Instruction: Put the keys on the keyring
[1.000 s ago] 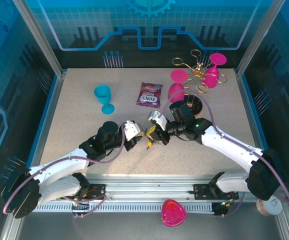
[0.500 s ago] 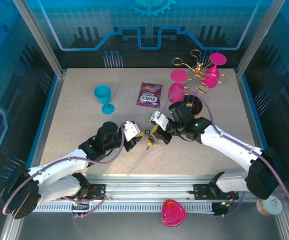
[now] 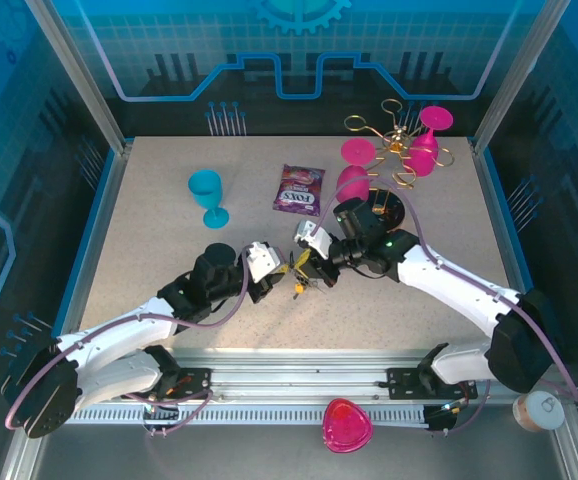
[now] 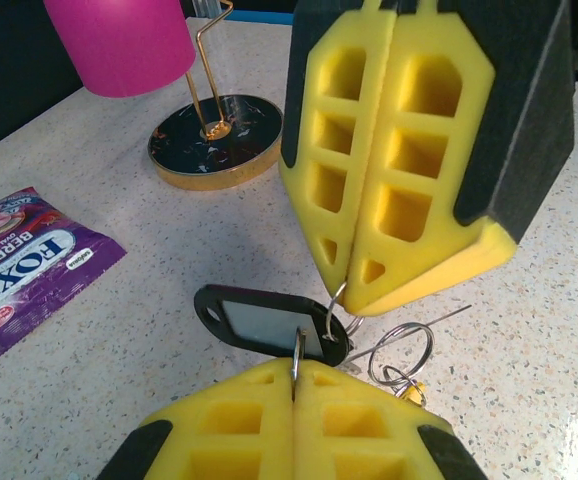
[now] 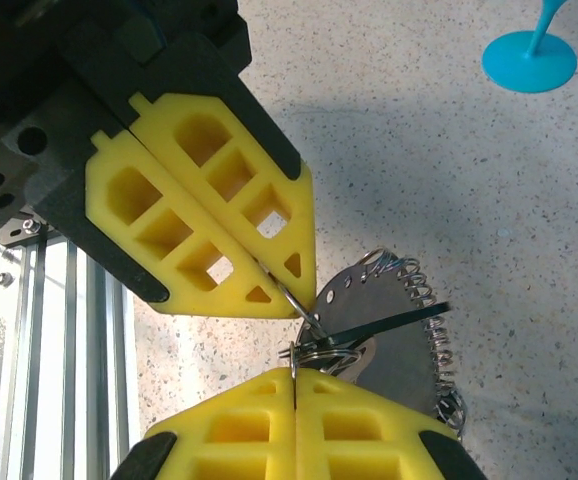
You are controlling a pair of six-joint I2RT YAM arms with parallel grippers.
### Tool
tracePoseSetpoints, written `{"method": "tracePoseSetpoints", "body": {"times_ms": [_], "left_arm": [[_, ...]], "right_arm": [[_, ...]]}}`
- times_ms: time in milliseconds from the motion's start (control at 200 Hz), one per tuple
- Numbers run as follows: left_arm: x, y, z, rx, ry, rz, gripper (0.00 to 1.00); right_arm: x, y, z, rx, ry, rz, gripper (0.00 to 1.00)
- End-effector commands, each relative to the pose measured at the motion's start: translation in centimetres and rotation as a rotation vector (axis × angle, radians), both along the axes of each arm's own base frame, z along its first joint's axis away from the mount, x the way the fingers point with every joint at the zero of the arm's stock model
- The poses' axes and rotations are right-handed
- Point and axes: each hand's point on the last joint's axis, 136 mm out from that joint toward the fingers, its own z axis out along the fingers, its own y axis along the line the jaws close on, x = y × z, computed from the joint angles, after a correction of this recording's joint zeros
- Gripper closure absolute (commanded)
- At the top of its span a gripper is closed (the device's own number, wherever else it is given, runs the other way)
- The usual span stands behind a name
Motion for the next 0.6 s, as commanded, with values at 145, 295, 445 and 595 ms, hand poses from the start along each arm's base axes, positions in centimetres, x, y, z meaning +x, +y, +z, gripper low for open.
{"method": "tracePoseSetpoints", "body": {"times_ms": [145, 295, 445, 595], "left_arm": [[-0.31, -0.79, 0.88, -0.025, -0.024, -0.042, 1.0], [-0.35, -0.89, 0.8, -0.022, -0.025, -0.048, 1.0], [-0.35, -0.93, 0.9, -0.02, -0.03, -0.052, 1.0], [-0.4, -0.89, 0.73, -0.013, -0.036, -0.057, 1.0]], "right_arm": [[0.75, 0.5, 0.48, -0.017, -0.025, 0.006, 1.0], [0.48, 0.83, 0.61, -0.007, -0.017, 0.026, 1.0], [0.48, 1.15, 0.77, 0.004, -0.003, 0.028, 1.0], [1.18, 1.3, 0.9, 0.014, 0.021, -0.016, 1.0]]}}
